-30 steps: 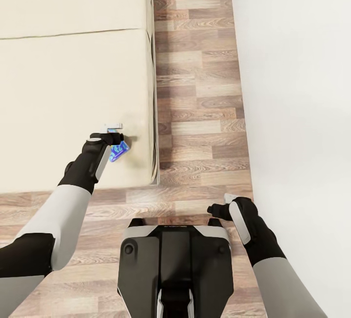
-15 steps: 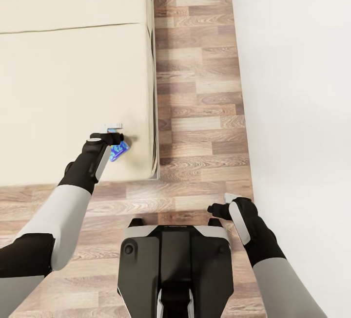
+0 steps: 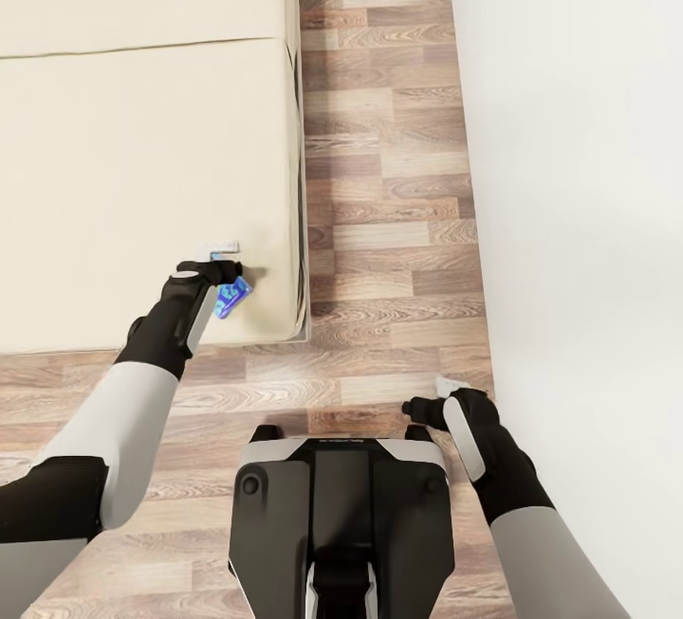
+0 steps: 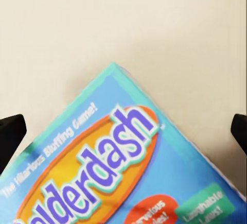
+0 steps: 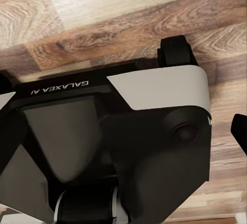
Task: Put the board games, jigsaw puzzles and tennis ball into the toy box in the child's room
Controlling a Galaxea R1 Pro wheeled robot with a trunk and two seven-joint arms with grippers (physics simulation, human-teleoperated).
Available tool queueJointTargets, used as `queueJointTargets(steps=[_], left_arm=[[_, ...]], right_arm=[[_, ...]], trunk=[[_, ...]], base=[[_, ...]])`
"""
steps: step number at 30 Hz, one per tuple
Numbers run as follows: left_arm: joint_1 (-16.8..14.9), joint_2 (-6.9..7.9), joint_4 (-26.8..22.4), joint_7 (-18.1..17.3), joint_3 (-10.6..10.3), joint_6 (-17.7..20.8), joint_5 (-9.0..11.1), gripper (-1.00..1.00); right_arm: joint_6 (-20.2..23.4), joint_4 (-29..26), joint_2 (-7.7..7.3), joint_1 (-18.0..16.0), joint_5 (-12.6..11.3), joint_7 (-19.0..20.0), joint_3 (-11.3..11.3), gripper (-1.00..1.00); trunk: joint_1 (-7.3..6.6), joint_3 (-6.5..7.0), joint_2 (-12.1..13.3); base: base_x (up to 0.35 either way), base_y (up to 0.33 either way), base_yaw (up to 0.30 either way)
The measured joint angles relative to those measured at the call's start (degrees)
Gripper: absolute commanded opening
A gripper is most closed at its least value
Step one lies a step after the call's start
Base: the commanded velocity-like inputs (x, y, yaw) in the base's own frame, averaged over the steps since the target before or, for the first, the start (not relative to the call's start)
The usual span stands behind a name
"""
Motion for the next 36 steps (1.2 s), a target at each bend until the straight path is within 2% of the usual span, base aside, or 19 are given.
queueJointTargets(steps=[4,12,33,36], left_arm=[[1.21,-1.1,-0.55,0.16,0.01,-0.51,-0.31,1.0],[3.05,-1.26,-2.47,0.12,0.14,-0.58,-0.18,1.0],[3.17,-1.27,-2.58,0.1,0.24,-0.6,-0.1,1.0],[3.22,-1.3,-2.45,-0.33,0.2,-0.16,0.5,1.0]], right_arm=[[-0.29,0.0,0.56,0.25,0.06,0.0,0.01,1.0],[-0.74,0.01,0.2,0.29,-0.2,0.0,0.04,1.0],[-0.78,0.0,0.21,0.33,-0.21,0.02,0.05,1.0],[-0.78,0.0,0.21,0.33,-0.21,0.0,0.05,1.0]], trunk=[[-0.01,0.0,-0.02],[0.0,0.0,-0.02],[0.0,0.0,-0.02],[-0.05,0.0,-0.04]], base=[[0.0,0.0,0.0],[-0.019,0.0,0.0],[-0.092,0.0,0.0],[-0.024,0.0,0.0]])
